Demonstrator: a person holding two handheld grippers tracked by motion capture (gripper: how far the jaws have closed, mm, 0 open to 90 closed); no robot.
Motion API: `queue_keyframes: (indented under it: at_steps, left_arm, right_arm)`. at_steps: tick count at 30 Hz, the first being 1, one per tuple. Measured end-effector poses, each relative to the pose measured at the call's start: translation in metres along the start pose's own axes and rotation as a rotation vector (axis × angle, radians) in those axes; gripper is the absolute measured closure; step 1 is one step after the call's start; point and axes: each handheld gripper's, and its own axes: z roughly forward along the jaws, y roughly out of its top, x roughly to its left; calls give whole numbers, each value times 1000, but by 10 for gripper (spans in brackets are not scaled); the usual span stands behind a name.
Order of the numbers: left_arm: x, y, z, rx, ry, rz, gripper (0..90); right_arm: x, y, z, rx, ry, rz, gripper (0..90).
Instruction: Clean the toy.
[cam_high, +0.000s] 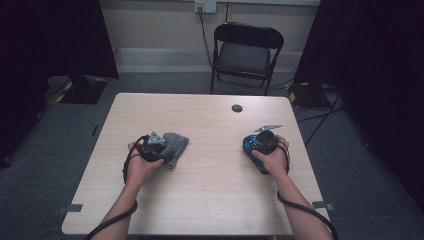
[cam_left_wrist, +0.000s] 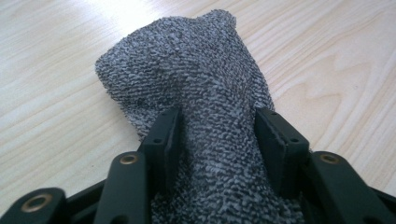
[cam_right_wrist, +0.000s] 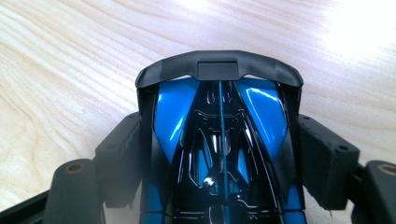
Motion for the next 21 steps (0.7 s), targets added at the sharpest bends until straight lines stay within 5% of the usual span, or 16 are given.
queue_keyframes:
  at_steps: [21]
  left_arm:
    - [0,3,-3,5,36,-42,316]
  right_arm:
    - [3,1,6,29,-9,-52,240]
